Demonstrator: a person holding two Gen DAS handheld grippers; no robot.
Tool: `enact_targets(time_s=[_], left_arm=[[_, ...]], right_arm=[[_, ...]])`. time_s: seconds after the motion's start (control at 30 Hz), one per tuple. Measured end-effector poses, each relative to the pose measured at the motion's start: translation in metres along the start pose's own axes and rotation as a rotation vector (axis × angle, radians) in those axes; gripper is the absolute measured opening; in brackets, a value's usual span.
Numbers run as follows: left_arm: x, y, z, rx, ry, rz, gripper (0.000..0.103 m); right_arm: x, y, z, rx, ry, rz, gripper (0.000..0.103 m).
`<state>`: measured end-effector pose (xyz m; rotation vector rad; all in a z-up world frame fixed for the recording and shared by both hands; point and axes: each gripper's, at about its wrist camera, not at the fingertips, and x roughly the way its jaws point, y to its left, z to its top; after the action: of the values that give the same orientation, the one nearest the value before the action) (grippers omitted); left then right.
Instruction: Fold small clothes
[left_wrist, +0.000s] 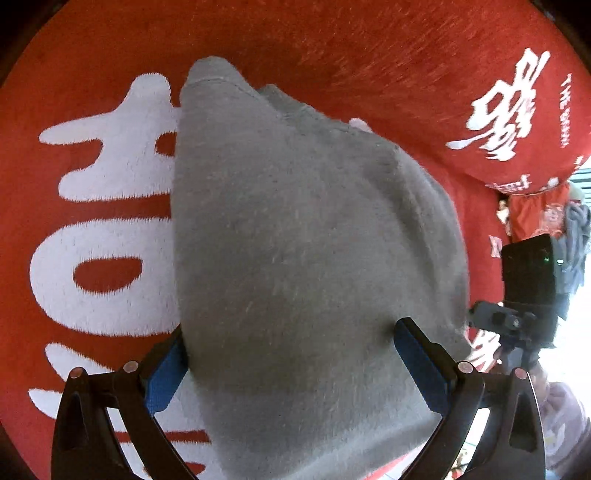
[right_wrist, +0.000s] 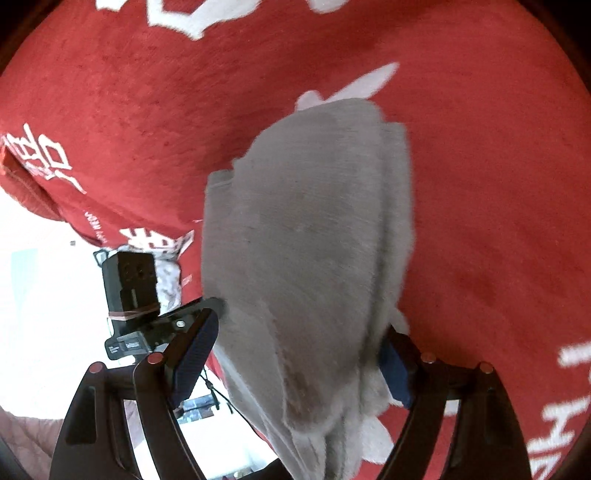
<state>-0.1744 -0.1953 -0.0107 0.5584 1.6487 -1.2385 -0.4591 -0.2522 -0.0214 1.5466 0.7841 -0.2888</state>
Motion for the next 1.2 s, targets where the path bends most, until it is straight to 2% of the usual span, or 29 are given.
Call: enact_targets(time_s=[0.2,0.23,0.3,0.33,0.37,0.4,0.47,0.53,0.7,0.93,1.2], left_arm=[[0.005,-0.003,0.003,0.016,-0.021,0.017,0.103],[0.006,-0.004,0.003,0.016,-0.020,0.017,0.103],[0.004,-0.005,0.004,0.010,-0.029,0.025,0.097],[0.001,-0.004,0.003,0.010,-0.043,0.027,0.088],[-0.003,-0.003,0.001,0.013,-0.055,0.022,0.079],[-0.007,-0.002,-0.001,0.018,-0.067,0.016,0.074],[-0.016,0.000,-0.004,0.031,-0.082,0.001,0.054],[-0.025,0.001,-0.006,0.038,-0.093,-0.026,0.049],[-0.051,0.000,-0.016,0.043,-0.125,-0.093,0.047],[-0.101,0.019,-0.039,0.046,-0.146,-0.133,0.047],[-0.148,0.063,-0.085,0.041,-0.160,-0.070,0.047]], right_arm=[[0.008,-0.004,0.000,0.036,-0.017,0.037,0.084],[0.008,-0.005,-0.001,0.048,-0.020,0.029,0.079],[0.009,-0.008,-0.003,0.078,-0.019,-0.021,0.055],[0.009,-0.011,-0.004,0.095,-0.013,-0.035,0.038],[0.009,-0.014,-0.005,0.112,-0.016,-0.021,0.034],[0.008,-0.013,-0.007,0.115,-0.026,-0.010,0.032],[0.005,-0.006,-0.011,0.104,-0.043,0.005,0.030],[0.003,0.000,-0.013,0.114,-0.055,0.038,0.030],[-0.005,0.016,-0.024,0.160,-0.082,0.126,0.030],[-0.006,0.061,-0.048,0.149,-0.102,0.165,0.030],[0.034,0.100,-0.086,0.140,-0.076,0.199,0.030]])
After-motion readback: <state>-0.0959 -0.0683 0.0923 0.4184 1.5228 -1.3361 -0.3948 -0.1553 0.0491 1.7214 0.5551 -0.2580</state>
